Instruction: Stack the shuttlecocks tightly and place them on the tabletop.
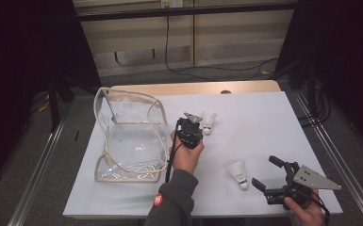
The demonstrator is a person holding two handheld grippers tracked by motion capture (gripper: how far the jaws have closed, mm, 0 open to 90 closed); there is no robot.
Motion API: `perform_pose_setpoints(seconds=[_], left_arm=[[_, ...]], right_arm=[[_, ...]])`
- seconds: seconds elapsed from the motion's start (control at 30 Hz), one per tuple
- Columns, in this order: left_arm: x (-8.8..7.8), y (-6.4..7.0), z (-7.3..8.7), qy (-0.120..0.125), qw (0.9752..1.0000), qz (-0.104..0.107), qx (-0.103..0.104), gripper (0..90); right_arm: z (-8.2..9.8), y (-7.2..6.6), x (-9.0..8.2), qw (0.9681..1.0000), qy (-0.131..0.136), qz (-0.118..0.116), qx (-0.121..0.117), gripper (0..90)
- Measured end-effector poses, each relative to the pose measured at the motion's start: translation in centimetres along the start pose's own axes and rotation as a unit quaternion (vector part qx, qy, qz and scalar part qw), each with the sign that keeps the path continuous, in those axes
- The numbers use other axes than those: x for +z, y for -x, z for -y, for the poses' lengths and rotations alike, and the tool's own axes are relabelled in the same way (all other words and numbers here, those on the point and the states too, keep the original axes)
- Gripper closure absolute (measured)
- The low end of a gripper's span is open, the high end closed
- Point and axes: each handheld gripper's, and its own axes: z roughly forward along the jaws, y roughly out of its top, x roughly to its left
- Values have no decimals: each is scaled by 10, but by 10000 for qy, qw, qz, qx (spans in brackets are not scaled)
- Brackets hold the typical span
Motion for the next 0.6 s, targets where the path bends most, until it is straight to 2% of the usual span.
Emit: perform_pose_setpoints(seconds=[0.2, 0.37, 0.53, 0.6], left_arm=[[0, -4, -3, 276, 9988, -377, 161, 865], [4, -9, -5, 477, 9968, -615, 163, 866], [12, -13, -6, 555, 9952, -786, 187, 868], [15, -15, -7, 555, 9941, -892, 280, 868]], right_arm=[[0, 0, 0, 10000, -6, 2, -18, 9], [0, 0, 0, 10000, -10, -2, -13, 8], [0, 0, 0, 10000, 5, 4, -3, 8], [0, 0, 0, 10000, 6, 6, 16, 9]])
